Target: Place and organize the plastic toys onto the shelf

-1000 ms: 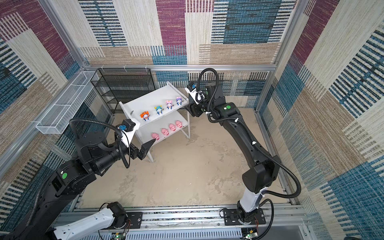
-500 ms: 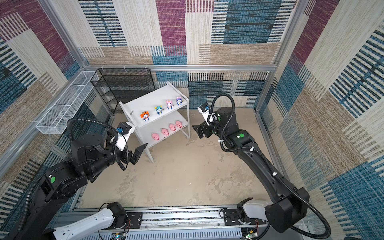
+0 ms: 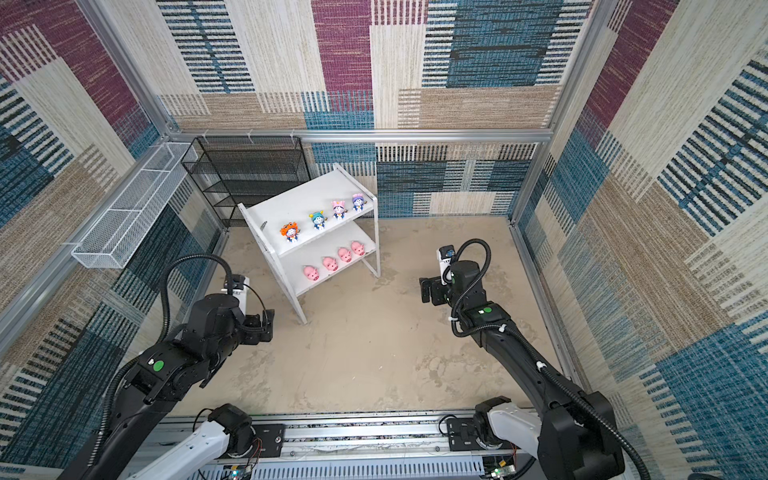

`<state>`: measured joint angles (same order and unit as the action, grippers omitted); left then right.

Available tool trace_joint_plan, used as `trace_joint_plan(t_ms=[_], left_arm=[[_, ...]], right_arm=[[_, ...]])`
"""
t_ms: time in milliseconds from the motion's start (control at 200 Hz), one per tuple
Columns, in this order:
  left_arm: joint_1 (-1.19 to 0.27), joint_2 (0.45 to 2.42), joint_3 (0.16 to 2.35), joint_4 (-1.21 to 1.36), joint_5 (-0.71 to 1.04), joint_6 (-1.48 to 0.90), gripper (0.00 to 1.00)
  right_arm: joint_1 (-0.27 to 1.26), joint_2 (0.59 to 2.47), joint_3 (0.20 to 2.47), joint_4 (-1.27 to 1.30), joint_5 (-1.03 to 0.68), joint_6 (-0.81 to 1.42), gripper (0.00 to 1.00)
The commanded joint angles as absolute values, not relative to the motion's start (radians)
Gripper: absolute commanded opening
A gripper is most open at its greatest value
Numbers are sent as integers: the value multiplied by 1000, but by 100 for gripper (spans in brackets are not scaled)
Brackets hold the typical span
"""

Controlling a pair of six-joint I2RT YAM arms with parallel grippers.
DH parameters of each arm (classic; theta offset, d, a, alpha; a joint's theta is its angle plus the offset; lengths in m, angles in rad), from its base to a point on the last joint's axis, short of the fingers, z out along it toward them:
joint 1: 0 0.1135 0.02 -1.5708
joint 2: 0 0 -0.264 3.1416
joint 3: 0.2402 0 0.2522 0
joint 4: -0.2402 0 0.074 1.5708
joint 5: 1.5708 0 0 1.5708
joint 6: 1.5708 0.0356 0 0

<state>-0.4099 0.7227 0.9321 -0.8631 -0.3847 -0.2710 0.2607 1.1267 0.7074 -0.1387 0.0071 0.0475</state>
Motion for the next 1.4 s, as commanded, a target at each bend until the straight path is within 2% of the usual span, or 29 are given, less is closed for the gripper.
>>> trace_joint_plan(t_ms=[0, 260, 351, 631, 897, 1077, 1207, 1297, 1397], left_arm=[[-289, 734, 914, -835, -349, -362, 99], [110, 947, 900, -754, -128, -399, 99], [169, 1006, 877, -675, -133, -400, 99], [172, 1000, 657, -332, -297, -270, 96], [161, 1087, 548, -47, -198, -188, 95], [68, 1138, 467, 172, -226, -146, 94], [-15, 1197, 404, 329, -287, -120, 94], [-78, 1228, 426, 332, -338, -73, 94], [-87, 1256, 419, 417, -360, -40, 95]], right_arm=[[219, 1126, 665, -33, 3, 127, 100], [99, 1248, 619, 66, -46, 120, 100], [81, 1274, 602, 109, -36, 114, 100], [51, 1352, 482, 333, 3, 50, 100], [51, 1304, 321, 669, 29, -11, 100], [51, 1250, 236, 824, 20, -27, 100], [51, 1244, 225, 848, 8, -35, 100], [51, 1246, 229, 841, 2, -33, 100], [51, 1248, 229, 840, 2, -33, 100]])
